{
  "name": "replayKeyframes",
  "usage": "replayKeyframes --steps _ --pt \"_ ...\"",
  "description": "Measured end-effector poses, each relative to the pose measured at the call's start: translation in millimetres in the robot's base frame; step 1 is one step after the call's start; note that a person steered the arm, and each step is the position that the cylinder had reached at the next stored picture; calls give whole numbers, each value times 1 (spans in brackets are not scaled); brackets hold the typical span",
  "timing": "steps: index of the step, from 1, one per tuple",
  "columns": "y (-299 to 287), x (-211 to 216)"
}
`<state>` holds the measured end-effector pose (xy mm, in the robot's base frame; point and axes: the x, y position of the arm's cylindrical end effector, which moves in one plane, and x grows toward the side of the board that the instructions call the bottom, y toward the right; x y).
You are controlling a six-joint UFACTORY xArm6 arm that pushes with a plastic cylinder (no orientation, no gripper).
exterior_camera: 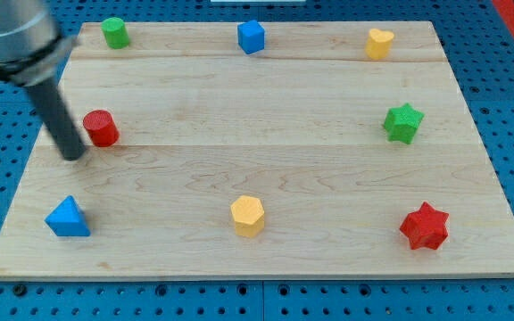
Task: Push blue triangle to the yellow hexagon
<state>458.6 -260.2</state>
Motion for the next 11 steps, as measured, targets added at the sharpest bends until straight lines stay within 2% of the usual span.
replayKeyframes --steps 1,3,5,7,11 --pt "-37 30" --pt "-34 73" --pt "30 101" --pt "120 99" --pt "216 99"
